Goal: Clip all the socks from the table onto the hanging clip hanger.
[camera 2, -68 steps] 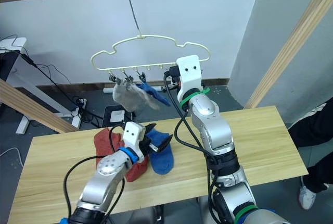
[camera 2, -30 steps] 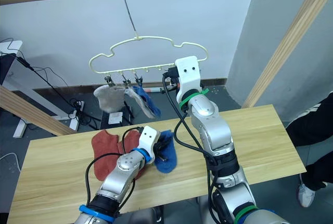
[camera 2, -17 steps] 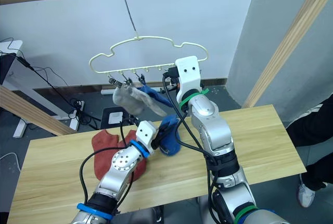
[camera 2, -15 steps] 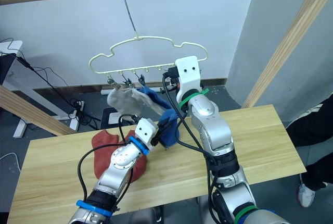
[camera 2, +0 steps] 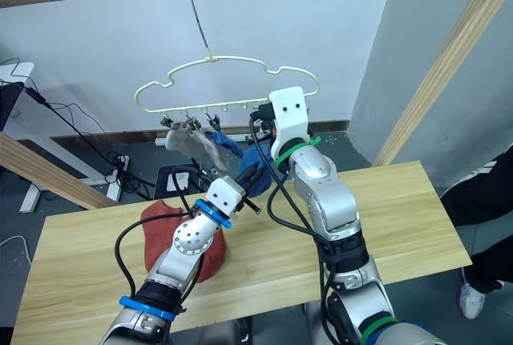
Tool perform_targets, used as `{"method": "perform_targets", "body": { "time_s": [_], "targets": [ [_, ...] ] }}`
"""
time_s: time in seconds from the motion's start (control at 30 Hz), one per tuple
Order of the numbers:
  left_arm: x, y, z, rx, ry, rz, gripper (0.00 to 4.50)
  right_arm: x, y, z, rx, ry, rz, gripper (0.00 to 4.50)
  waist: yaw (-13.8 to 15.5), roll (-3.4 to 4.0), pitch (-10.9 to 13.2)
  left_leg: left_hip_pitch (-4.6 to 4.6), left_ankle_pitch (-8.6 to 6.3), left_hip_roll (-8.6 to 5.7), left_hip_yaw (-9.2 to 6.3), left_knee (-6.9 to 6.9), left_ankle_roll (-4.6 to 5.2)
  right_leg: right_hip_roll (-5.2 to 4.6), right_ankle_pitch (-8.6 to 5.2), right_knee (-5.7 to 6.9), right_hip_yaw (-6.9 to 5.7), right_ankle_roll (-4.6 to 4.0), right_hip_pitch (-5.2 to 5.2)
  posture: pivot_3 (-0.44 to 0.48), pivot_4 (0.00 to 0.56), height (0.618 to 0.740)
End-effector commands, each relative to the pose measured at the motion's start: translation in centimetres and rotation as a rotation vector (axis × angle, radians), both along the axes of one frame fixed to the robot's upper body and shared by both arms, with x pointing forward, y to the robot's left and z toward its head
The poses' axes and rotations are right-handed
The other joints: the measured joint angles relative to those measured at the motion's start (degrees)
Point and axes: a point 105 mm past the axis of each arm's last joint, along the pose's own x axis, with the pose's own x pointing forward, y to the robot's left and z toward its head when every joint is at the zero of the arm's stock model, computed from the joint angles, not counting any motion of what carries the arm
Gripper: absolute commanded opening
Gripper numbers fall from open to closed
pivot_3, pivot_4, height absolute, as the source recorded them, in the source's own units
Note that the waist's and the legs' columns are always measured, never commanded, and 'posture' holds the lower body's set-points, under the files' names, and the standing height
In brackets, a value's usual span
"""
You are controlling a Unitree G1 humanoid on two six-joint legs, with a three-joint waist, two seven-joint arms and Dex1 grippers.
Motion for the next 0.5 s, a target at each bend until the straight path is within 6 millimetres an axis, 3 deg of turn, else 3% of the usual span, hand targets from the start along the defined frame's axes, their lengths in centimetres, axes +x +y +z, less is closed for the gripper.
{"method": "perform_targets", "body": {
  "time_s": [0.03, 0.5],
  "targets": [
    [0.0, 0.0, 1.2, -0.024, -0.054, 0.002, 0.03, -0.6, 0.1, 1.0, 0.035, -0.029, 0.015, 0.00, 0.00, 0.00, 0.00, 0.00, 0.00, 0.00, 0.00, 0.00, 0.00, 0.00, 0.00, 0.00, 0.00, 0.00, 0.00, -0.276, 0.218, 0.740],
    [0.6, -0.5, 2.2, -0.063, -0.077, 0.009, 0.03, -0.8, 0.5, 0.4, 0.061, 0.032, 0.038, 0.00, 0.01, 0.00, 0.00, -0.01, 0.00, 0.00, -0.01, 0.00, 0.00, 0.00, 0.00, 0.00, -0.01, 0.00, 0.00, -0.277, 0.221, 0.740]
  ]
}}
